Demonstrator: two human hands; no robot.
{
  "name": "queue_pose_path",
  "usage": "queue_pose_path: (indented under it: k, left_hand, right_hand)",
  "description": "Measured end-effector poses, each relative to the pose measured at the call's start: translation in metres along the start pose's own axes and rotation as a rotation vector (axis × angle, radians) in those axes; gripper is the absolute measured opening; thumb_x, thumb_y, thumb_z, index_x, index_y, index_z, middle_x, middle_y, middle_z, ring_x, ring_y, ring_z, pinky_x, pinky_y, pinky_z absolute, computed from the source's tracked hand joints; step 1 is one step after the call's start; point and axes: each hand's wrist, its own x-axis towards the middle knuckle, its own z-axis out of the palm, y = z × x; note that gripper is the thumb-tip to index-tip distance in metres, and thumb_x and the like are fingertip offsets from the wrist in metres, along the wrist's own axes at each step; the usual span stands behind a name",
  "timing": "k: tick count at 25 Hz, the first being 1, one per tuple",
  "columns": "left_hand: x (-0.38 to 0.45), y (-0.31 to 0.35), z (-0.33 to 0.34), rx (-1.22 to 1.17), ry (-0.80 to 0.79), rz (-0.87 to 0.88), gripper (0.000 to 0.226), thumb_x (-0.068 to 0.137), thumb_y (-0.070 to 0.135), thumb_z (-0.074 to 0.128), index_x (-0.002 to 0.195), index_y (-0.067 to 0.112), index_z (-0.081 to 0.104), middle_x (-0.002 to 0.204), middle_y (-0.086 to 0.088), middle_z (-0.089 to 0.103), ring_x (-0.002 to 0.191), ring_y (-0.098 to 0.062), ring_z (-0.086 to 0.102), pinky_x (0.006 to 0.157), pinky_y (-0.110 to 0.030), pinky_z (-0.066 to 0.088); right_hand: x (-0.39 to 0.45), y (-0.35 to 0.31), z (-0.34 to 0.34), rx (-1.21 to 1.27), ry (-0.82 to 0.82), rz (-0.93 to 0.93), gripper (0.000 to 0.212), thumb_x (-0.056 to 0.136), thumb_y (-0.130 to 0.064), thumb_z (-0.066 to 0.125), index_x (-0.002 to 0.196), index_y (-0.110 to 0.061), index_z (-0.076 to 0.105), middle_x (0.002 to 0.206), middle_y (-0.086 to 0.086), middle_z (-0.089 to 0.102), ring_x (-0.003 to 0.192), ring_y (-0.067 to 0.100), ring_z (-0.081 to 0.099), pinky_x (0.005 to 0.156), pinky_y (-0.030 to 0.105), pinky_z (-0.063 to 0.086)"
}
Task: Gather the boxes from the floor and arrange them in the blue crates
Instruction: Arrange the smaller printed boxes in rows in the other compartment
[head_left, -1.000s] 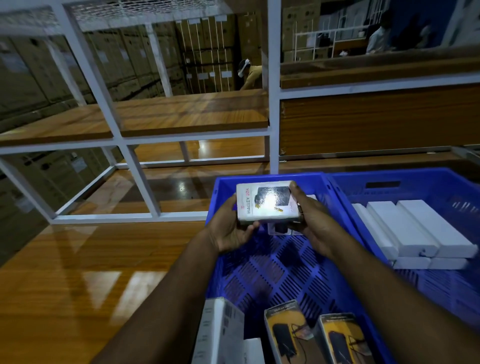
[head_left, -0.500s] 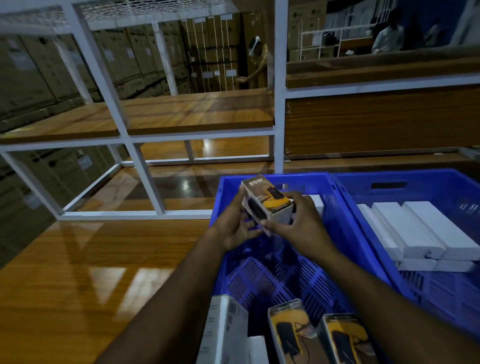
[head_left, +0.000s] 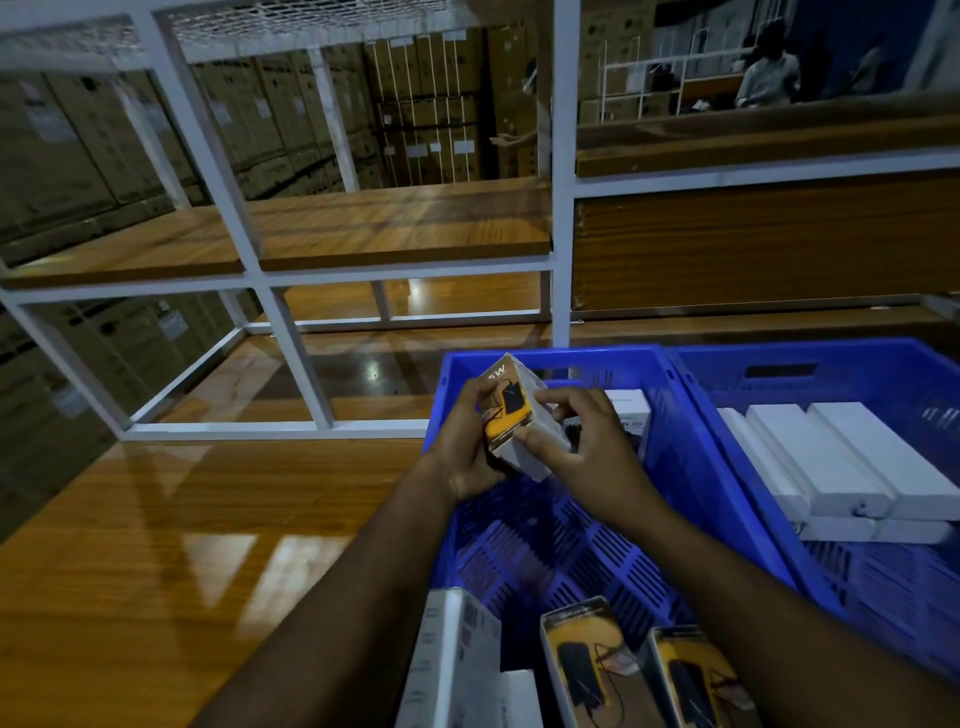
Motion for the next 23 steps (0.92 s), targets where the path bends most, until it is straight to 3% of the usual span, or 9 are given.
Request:
queue_pose_path:
  k: [4,7,10,12,15,17,19,23]
  left_hand:
    - [0.008,-0.003,-0.006,0.193,0.157,0.031,0.044,0.090,0.036,0.061,0.124,0.007,0.065,0.114,-0.017,0.069,0.095,-0.029,0.066,0.076,-0.039,0.056]
    - [0.019,-0.013,-0.009,0.432,0.376,0.168,0.032,0.083,0.018,0.077,0.113,0.009,0.068,0.114,-0.016,0.072,0.094,-0.026,0.069,0.067,-0.030,0.053]
    - [0.031,-0.022,-0.008,0.580,0.470,0.181,0.049,0.075,0.011,0.086,0.118,0.001,0.066,0.115,-0.018,0.071,0.090,-0.025,0.068,0.061,-0.030,0.057]
    - [0.043,-0.021,-0.009,0.869,0.595,0.156,0.069,0.064,0.025,0.094,0.121,0.006,0.060,0.118,-0.014,0.069,0.097,-0.023,0.065,0.073,-0.035,0.061]
    - [0.054,-0.015,0.004,1.309,0.755,0.104,0.098,0.056,0.053,0.091,0.132,0.012,0.045,0.132,-0.007,0.055,0.130,-0.029,0.045,0.098,-0.039,0.049]
    - [0.059,-0.012,0.012,1.330,0.791,0.157,0.099,0.058,0.053,0.090,0.134,0.011,0.041,0.136,-0.008,0.052,0.134,-0.031,0.041,0.099,-0.042,0.048]
    - [0.066,-0.014,0.011,1.235,0.781,0.222,0.096,0.061,0.045,0.092,0.133,0.009,0.039,0.136,-0.012,0.052,0.128,-0.032,0.050,0.097,-0.045,0.050]
    - [0.082,-0.025,-0.005,1.171,0.789,0.136,0.098,0.063,0.033,0.093,0.133,0.004,0.031,0.135,-0.017,0.054,0.123,-0.037,0.057,0.096,-0.046,0.052]
  right_hand:
    - [0.006,0.008,0.000,0.034,-0.027,0.257,0.029,0.095,-0.028,0.062,0.122,-0.020,0.057,0.120,0.003,0.056,0.106,0.019,0.057,0.091,0.041,0.051]
    - [0.009,0.013,-0.008,-0.006,0.096,0.395,0.016,0.094,-0.022,0.060,0.110,-0.018,0.060,0.100,-0.001,0.061,0.089,0.019,0.060,0.078,0.038,0.051]
    - [0.014,0.019,-0.018,0.004,0.223,0.473,0.006,0.094,-0.025,0.059,0.099,-0.022,0.061,0.094,-0.005,0.063,0.083,0.016,0.060,0.074,0.036,0.052]
    - [0.018,0.022,-0.021,0.002,0.257,0.512,0.007,0.093,-0.024,0.060,0.097,-0.020,0.063,0.096,-0.002,0.066,0.082,0.015,0.060,0.065,0.030,0.048]
    - [0.024,0.025,-0.021,0.014,0.264,0.543,0.010,0.094,-0.024,0.060,0.099,-0.017,0.065,0.096,-0.001,0.066,0.078,0.013,0.057,0.055,0.024,0.039]
    - [0.026,0.026,-0.022,0.018,0.264,0.549,0.009,0.094,-0.024,0.060,0.098,-0.018,0.065,0.096,-0.002,0.066,0.078,0.012,0.058,0.057,0.025,0.041]
    - [0.027,0.027,-0.023,0.023,0.264,0.551,0.008,0.094,-0.024,0.060,0.096,-0.018,0.065,0.095,-0.003,0.066,0.079,0.013,0.058,0.062,0.028,0.042]
    - [0.025,0.027,-0.022,-0.009,0.231,0.549,0.009,0.095,-0.024,0.058,0.092,-0.019,0.064,0.087,-0.007,0.064,0.079,0.015,0.059,0.065,0.029,0.044]
